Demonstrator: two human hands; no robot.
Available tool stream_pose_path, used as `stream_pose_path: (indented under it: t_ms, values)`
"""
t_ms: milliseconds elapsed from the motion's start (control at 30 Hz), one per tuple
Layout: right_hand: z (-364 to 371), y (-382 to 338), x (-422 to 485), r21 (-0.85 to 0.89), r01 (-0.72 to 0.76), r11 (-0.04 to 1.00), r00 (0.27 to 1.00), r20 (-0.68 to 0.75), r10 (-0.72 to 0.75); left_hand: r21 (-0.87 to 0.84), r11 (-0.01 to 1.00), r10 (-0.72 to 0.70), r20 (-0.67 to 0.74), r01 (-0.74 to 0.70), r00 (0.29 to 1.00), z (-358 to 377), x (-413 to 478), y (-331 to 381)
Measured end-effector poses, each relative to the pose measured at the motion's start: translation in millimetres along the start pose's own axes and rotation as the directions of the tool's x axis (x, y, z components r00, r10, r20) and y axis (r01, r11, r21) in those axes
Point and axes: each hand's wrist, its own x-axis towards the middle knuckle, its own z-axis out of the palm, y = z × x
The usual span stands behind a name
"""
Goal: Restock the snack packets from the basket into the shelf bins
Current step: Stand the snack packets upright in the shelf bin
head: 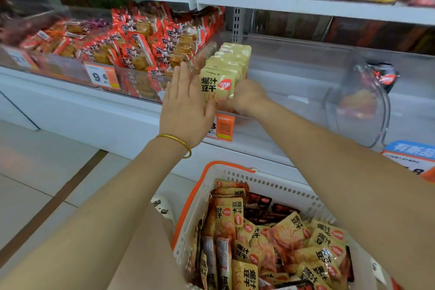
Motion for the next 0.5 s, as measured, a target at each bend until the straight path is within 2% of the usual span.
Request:
stream_pose_path:
  t_ms: [100,167,267,367,433,500]
  values:
    - [2,-4,7,0.036,-0.022,0.999,0.998,0.061,0.019,0.003,1.0,-0.002,0.01,0.002,1.0,0,0,0]
    - [7,-6,10,-0.028,0.007,1.0,0.994,0.106,-0.004,-0.006,1.0,0.002,-0.006,-0.002,1.0,-1,-1,0]
    - [10,-4,11,-0.117,0.04,0.992,0.992,0.12,-0.026,-0.043,0.999,0.024,-0.064,-0.027,0.998,-2,-8,2]
    - [0,-2,3,-0.113,0.082,0.99,0.989,0.133,-0.067,-0.115,0.99,0.064,-0.153,-0.082,0.986,-4,-20,6]
    - [-14,-2,-10,-0.06,0.055,0.997,0.995,0.081,-0.05,-0.125,0.98,0.121,-0.239,-0.154,0.963,-5,-31,10]
    - [-35,-5,-32,0.019,0.029,0.999,0.999,-0.042,-0.028,-0.123,0.967,0.179,-0.29,-0.222,0.94,-5,-46,16]
